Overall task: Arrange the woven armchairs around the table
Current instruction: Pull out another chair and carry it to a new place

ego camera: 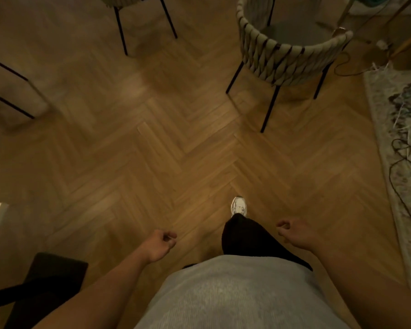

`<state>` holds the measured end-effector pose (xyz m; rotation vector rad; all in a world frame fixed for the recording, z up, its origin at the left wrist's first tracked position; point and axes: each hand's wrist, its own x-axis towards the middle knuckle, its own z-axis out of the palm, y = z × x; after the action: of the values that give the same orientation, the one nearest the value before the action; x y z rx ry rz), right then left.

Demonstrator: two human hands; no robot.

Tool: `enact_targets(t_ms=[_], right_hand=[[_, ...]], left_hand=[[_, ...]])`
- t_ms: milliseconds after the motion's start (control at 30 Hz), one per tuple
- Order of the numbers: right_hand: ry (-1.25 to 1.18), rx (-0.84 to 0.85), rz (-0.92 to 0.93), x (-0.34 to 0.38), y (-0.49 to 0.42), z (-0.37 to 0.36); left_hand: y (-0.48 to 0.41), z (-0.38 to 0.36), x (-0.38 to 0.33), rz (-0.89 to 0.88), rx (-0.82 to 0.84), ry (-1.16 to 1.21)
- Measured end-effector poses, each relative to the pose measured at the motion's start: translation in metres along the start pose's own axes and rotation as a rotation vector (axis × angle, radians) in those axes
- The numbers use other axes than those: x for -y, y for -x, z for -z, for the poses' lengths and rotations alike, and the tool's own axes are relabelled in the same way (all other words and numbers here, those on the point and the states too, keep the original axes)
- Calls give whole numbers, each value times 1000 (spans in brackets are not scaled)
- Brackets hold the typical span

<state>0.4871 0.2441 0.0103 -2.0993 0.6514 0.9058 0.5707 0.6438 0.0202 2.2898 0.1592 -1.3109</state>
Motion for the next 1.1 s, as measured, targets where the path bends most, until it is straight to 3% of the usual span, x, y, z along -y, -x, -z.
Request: enact_targets(t_ms=[467, 767, 1100], right_hand=[[37, 69, -8, 121, -178, 192], [-28, 35, -126, 198, -284, 266], [-352, -118, -178, 291, -376, 349]], left_hand=[[-144, 165, -220, -62, -52, 131], [-281, 297, -276, -44, 44, -90], [-401, 467, -419, -79, 49, -228]])
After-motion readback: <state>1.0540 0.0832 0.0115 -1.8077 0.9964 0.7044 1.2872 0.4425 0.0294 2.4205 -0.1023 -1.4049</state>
